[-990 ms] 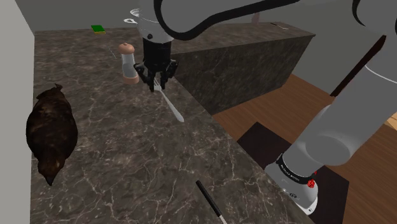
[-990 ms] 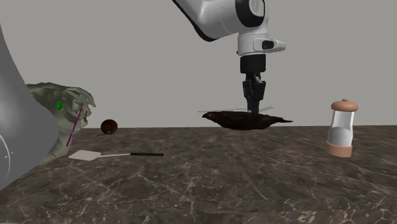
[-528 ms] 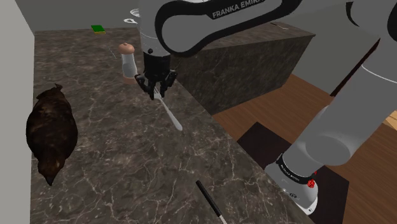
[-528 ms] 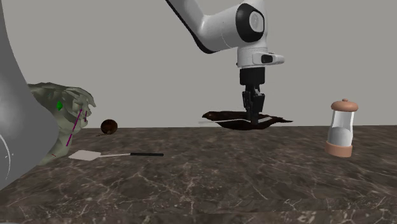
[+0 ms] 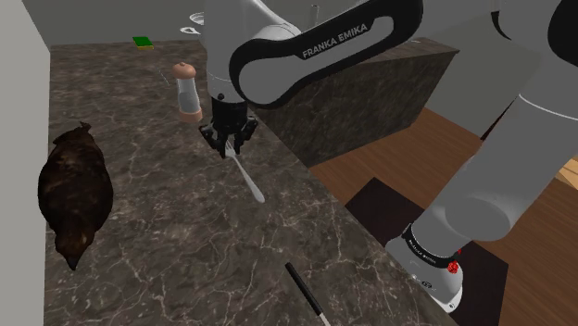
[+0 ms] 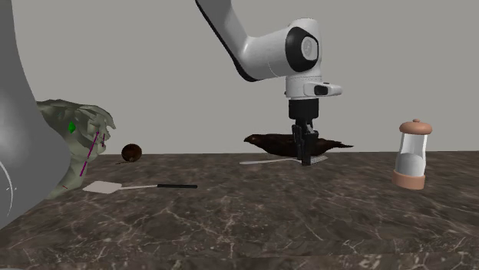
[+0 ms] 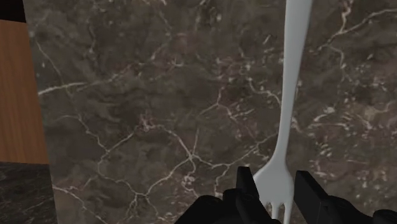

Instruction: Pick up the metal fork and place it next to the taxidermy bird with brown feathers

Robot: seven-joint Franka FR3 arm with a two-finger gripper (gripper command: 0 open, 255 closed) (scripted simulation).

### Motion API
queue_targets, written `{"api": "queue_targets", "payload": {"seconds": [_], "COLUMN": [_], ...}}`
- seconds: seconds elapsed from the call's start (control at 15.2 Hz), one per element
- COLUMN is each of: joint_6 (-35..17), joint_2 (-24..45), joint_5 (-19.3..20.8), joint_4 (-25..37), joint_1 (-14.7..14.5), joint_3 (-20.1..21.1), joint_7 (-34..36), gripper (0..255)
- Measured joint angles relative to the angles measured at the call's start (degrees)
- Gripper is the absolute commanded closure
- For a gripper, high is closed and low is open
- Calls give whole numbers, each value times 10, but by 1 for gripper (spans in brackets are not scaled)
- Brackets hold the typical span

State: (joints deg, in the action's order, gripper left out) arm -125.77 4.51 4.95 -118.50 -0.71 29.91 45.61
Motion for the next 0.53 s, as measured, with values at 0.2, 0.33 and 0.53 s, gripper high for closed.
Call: {"api": "queue_targets", "payload": {"seconds": [0.2, 0.33, 0.53], "joint_6": [-21, -35, -58], "joint_2": [12, 21, 34], "joint_5": [9, 16, 26], "joint_4": [-11, -18, -29], "joint_1": [-1, -2, -4], "joint_3": [-1, -2, -4], "joint_7": [7, 11, 19], "gripper": [255, 255, 255]}}
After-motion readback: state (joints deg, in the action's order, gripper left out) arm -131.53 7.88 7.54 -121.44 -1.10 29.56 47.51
